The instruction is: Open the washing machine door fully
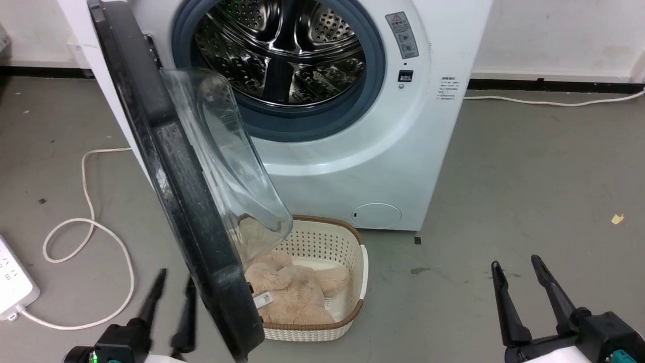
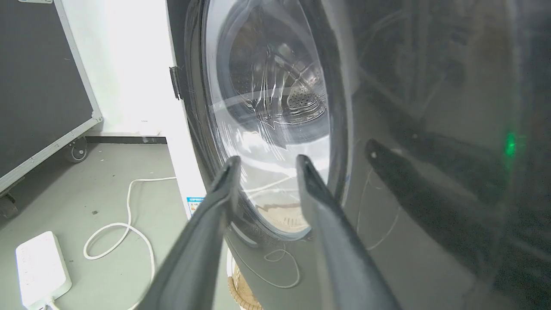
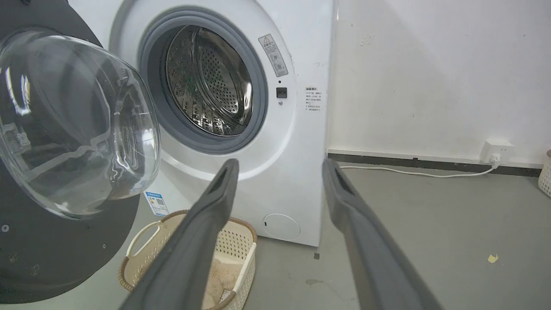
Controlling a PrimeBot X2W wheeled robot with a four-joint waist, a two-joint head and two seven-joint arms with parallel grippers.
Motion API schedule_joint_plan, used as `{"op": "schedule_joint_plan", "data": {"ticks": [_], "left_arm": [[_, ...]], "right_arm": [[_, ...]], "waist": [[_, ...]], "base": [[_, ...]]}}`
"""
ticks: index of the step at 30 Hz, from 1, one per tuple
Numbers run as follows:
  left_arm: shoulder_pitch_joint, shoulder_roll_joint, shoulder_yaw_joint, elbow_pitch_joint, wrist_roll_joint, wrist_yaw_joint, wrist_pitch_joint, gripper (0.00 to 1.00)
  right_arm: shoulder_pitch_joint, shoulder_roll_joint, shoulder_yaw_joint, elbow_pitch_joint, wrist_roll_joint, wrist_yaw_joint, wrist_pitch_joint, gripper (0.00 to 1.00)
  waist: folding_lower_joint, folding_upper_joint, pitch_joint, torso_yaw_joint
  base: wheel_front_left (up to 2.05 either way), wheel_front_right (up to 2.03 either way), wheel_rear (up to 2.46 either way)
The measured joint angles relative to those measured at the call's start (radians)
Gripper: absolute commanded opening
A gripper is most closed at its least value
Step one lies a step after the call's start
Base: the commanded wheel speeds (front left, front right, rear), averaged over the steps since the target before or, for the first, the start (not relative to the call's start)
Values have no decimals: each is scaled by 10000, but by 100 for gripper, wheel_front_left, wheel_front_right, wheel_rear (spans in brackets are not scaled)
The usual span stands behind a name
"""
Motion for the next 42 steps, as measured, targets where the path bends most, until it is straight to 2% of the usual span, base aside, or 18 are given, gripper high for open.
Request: {"op": "schedule_joint_plan", "data": {"ticks": [3, 8, 13, 19, 23, 26, 30, 33, 37, 42], "left_arm": [[0, -17, 4, 4, 0, 56, 0, 0], [-125, -278, 736, -784, -313, 570, 2, 0], [-1096, -357, 1672, -2903, -506, 832, 0, 0], [-2394, -221, 1647, -5415, -299, 874, 56, 0], [-3087, -77, 959, -6755, 21, 750, 761, 0], [-3215, 29, -19, -7233, 546, 537, 1868, 0], [-3092, -510, -1705, -7365, 525, 433, 3018, 0], [-2624, -803, -2709, -6932, 332, 433, 3417, 0], [-1804, -1024, -3714, -5952, -115, 539, 3450, 0], [-870, -1101, -4125, -3881, -623, 957, 3344, 0]], "right_arm": [[0, 54, 21, 0, 0, 0, -10, 100], [-13, 86, -48, -4, -2, 0, -10, 100], [-28, 111, -157, -54, -2, 0, 2, 100], [-35, 142, -174, -105, -2, 0, 63, 100], [-39, 159, -228, -98, -6, 0, 94, 100], [-41, 169, -244, -92, -13, 0, 96, 100], [-48, 190, -305, -35, -13, 0, 94, 100], [-49, 201, -362, 19, -12, 0, 90, 100], [-53, 219, -362, 94, -12, 0, 82, 100], [-64, 228, -320, 240, 15, 0, 79, 100]], "waist": [[0, 0, 11, 74], [1, 0, 24, 178], [2, 0, -4, 283], [1, 0, -24, 324], [1, 0, -35, 332], [1, 0, -30, 332], [1, 0, -43, 321], [0, 0, -45, 342], [-1, 0, -45, 369], [-1, 0, -45, 373]], "base": [[0, 0, 0], [0, 0, 0], [0, 0, 0], [0, 0, 0], [0, 0, 0], [0, 0, 0], [0, 0, 0], [0, 0, 0], [0, 0, 0], [0, 0, 0]]}}
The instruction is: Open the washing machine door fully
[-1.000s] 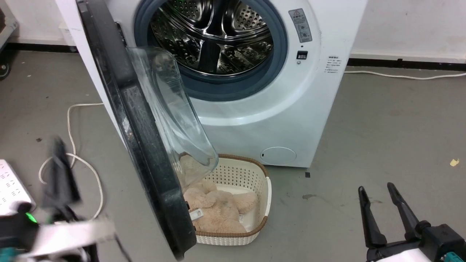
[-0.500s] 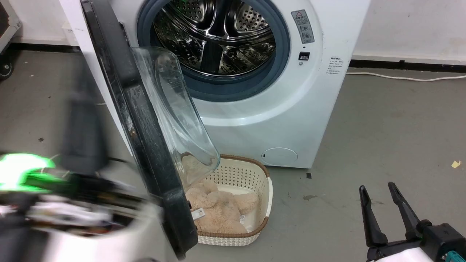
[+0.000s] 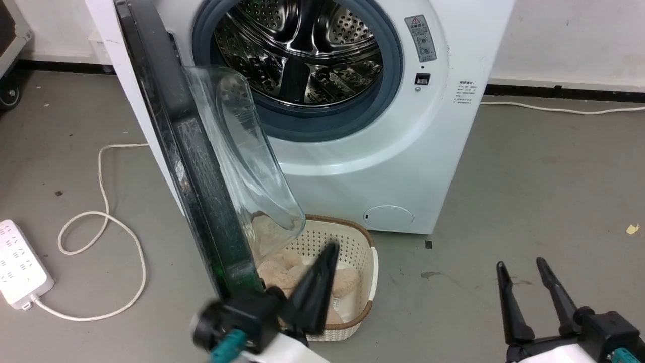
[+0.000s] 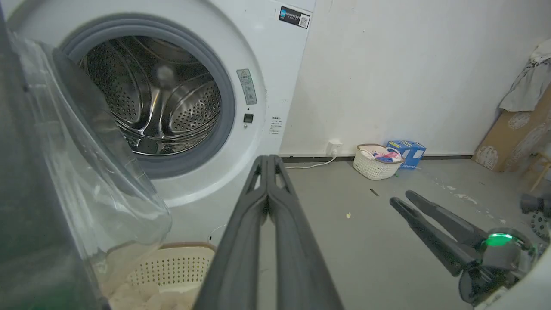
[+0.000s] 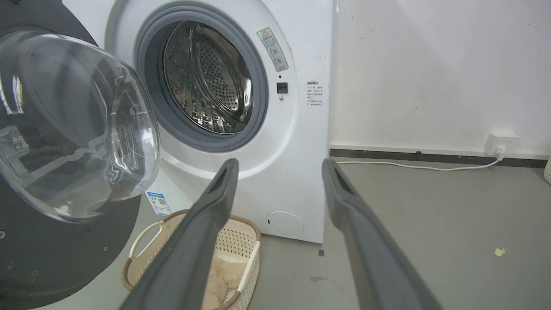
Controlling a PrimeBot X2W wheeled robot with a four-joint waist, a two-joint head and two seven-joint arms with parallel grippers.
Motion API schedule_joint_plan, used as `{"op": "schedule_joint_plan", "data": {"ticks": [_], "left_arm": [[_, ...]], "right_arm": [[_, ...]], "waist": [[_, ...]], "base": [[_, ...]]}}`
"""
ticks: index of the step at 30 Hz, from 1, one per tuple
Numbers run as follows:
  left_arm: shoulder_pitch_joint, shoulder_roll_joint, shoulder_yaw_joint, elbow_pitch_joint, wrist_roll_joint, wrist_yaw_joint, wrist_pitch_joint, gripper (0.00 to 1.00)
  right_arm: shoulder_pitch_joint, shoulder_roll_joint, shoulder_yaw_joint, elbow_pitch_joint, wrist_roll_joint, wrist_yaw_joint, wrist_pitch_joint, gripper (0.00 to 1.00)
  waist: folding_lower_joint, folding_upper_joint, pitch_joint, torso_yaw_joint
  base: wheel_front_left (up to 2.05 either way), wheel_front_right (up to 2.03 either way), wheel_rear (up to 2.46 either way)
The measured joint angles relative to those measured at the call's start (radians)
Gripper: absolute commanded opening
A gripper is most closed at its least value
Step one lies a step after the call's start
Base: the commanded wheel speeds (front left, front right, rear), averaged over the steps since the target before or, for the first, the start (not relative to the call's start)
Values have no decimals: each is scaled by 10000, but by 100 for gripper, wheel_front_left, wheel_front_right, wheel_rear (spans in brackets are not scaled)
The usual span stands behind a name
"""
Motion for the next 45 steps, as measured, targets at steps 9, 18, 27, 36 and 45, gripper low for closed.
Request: {"op": "schedule_joint_plan", "data": {"ticks": [9, 18, 27, 36, 45], "left_arm": [[337, -56, 399, 2462, -405, 570, -744, 0], [325, 13, 915, 3267, -531, 855, -1162, 0], [391, 332, 1561, 3348, -721, 1053, -1509, 0], [-49, 830, 2675, 3202, -1110, 1300, -1670, 0], [-1244, 2125, 4048, 3434, -1620, 1112, -1371, 0]], "right_arm": [[-70, 21, 111, 159, 35, 0, -77, 100], [-67, 33, 40, 180, 50, 0, -86, 100], [-49, 48, 71, 217, 50, 0, -86, 100], [-325, -128, 410, -61, 8, 0, 163, 100], [-973, -746, 640, -700, -77, 0, 662, 100]], "waist": [[1, 0, 74, 76], [2, 0, 181, 706], [2, 0, 238, 2108], [1, 0, 748, 3530], [3, 0, 2189, 3797]], "base": [[0, 0, 0], [0, 0, 0], [0, 0, 0], [0, 0, 0], [0, 0, 0]]}}
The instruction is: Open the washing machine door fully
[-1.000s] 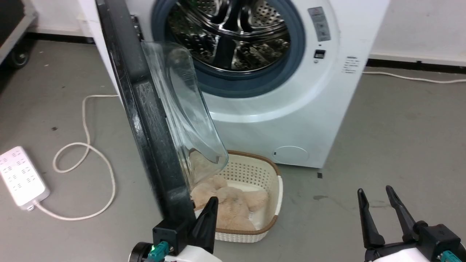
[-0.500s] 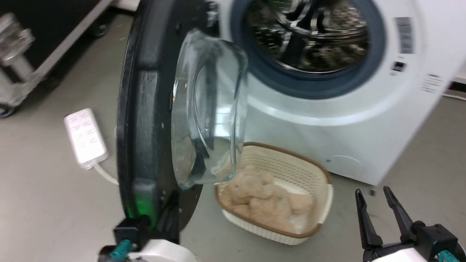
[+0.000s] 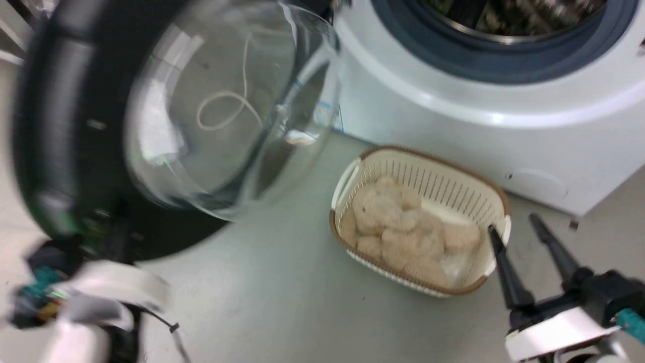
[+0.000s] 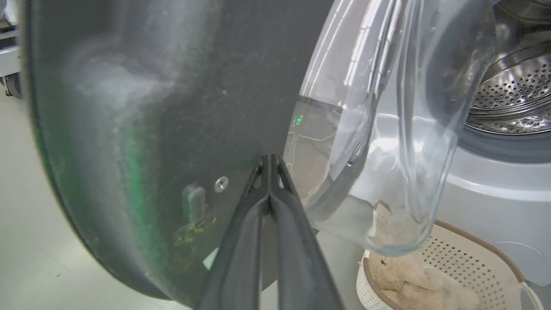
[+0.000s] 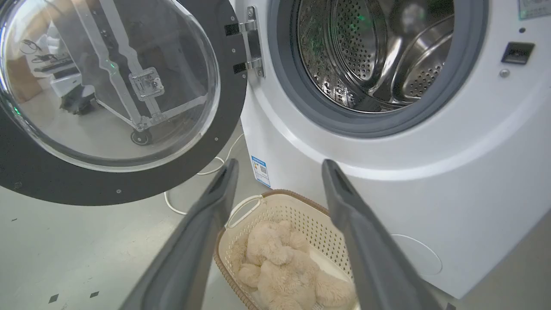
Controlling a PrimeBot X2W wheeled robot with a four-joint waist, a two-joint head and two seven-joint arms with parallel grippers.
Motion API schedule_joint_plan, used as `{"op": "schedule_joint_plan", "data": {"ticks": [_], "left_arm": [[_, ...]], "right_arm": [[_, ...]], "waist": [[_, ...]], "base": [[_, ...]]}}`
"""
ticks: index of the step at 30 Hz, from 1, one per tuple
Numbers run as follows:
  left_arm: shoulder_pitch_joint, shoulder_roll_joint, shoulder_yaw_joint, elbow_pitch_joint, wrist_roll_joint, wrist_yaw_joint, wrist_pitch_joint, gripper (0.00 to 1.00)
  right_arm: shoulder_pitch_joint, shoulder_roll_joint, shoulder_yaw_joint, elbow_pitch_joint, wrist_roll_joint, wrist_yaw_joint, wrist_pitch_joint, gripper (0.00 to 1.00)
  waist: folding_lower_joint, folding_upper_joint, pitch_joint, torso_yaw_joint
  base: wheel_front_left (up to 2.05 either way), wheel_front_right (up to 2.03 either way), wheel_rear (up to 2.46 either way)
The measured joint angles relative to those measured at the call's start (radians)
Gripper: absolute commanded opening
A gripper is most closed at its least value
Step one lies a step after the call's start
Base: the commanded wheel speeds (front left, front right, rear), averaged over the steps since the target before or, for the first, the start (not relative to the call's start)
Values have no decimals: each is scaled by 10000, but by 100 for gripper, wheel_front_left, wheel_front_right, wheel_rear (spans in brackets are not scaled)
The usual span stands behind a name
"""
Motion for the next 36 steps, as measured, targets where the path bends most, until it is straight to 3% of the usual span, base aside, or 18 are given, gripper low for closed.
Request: {"op": "schedule_joint_plan", "data": {"ticks": [7, 17, 25, 36], "left_arm": [[-1448, 1758, 1360, 1898, -493, -443, 397, 0], [-3224, 3179, 2190, 4740, -830, -1005, -105, 0], [-3322, 3229, 1764, 5135, -408, -1354, -1290, 0], [-1080, 1981, 729, 1845, -96, -1325, -1515, 0]], "right_arm": [[-475, -527, -105, -504, -10, 0, 405, 100], [-763, -706, -155, -685, 38, 0, 447, 100], [-769, -487, -353, -288, 40, 0, 2, 100], [-518, 142, -742, 165, 98, 0, -633, 100]], "waist": [[1, -1, 1088, -231], [1, -1, 1907, -1023], [-2, 0, 1433, -1304], [-5, -1, -287, -1638]], "base": [[0, 0, 0], [0, 0, 0], [0, 0, 0], [0, 0, 0]]}}
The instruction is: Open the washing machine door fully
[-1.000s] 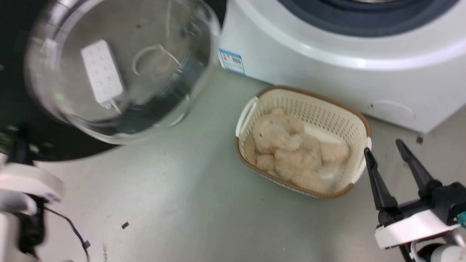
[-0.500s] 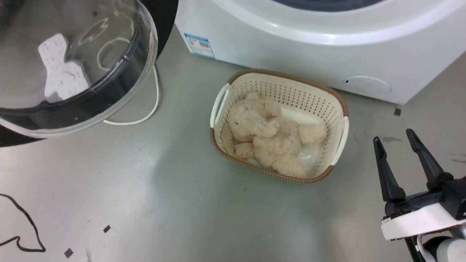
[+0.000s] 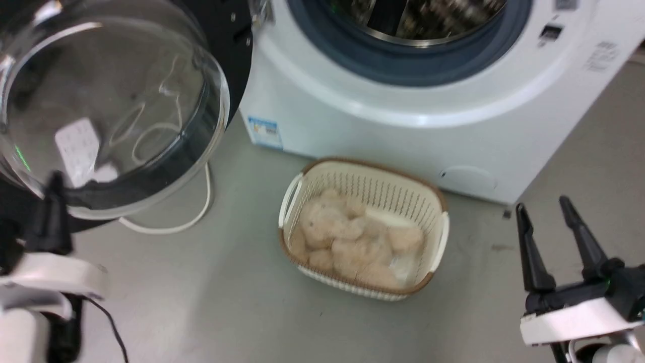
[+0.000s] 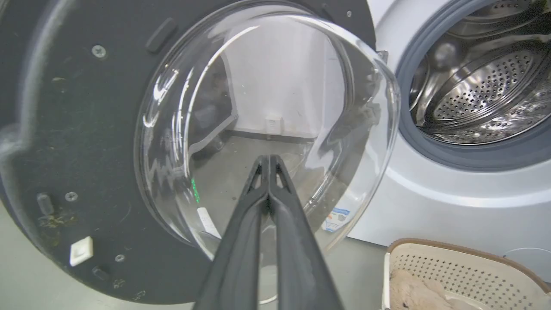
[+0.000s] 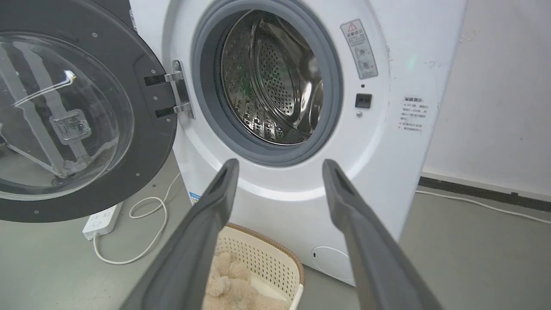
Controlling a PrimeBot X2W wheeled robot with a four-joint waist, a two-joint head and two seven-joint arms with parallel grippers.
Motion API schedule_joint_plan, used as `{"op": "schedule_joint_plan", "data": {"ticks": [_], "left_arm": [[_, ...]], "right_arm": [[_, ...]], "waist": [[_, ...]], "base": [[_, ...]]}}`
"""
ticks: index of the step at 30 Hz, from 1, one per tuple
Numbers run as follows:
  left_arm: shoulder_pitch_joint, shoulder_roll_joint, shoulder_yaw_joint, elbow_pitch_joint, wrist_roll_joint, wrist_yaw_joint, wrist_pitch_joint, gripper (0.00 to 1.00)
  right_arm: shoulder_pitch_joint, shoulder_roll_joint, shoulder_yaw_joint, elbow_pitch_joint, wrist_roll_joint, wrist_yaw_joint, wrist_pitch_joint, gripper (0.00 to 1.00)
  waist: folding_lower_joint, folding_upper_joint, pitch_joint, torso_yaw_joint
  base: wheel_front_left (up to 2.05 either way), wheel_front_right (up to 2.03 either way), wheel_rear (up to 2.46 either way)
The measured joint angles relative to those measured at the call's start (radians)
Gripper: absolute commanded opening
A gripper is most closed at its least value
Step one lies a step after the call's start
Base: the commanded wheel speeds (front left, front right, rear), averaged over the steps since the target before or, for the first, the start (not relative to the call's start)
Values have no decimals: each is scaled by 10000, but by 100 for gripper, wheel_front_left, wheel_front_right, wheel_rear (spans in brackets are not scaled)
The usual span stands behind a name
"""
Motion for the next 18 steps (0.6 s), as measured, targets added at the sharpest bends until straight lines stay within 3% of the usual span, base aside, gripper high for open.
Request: {"op": "schedule_joint_plan", "data": {"ticks": [9, 18], "left_arm": [[1636, -1076, -1009, -2125, 188, 589, 445, 0], [3035, -1952, -2157, -2322, 681, 909, 171, 0]], "right_arm": [[709, 458, -422, 88, -399, 2, -117, 100], [1536, 625, -376, 92, -706, 2, -119, 100]], "waist": [[-1, 0, -1376, -702], [1, 0, -2142, -1679]], "base": [[0, 0, 0], [0, 0, 0]]}}
